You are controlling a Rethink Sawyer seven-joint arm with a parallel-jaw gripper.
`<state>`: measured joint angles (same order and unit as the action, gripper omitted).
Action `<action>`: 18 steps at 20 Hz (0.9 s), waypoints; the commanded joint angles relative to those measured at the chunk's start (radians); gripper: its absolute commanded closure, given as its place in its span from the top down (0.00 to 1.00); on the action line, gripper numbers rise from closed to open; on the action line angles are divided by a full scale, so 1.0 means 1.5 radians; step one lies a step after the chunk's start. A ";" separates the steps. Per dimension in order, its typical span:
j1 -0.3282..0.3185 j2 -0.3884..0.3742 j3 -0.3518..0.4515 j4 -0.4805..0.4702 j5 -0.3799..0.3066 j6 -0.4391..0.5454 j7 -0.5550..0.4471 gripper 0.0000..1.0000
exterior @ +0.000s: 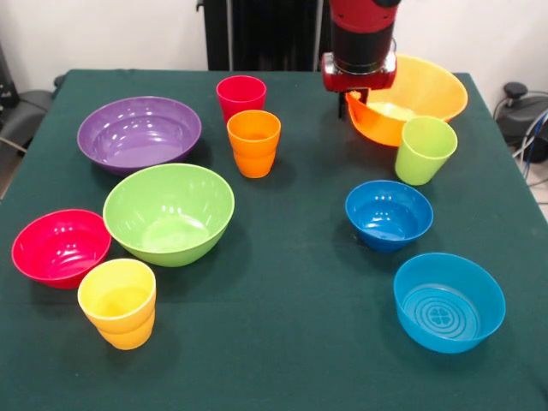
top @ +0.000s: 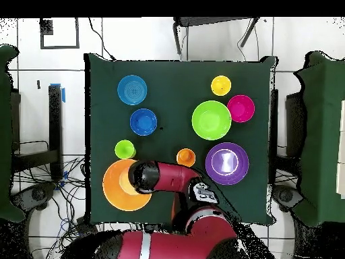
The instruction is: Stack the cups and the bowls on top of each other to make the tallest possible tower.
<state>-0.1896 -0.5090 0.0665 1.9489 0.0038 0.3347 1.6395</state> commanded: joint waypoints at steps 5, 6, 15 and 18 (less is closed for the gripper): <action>-0.007 -0.041 0.041 -0.017 0.002 0.067 0.064 0.00; -0.007 -0.043 0.041 -0.021 0.002 0.081 0.061 0.00; -0.004 -0.064 0.032 -0.029 -0.017 0.134 0.041 0.00; -0.001 -0.069 0.026 -0.036 -0.018 0.175 0.039 0.00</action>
<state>-0.1876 -0.6076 0.0655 1.9489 0.0032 0.4778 1.6397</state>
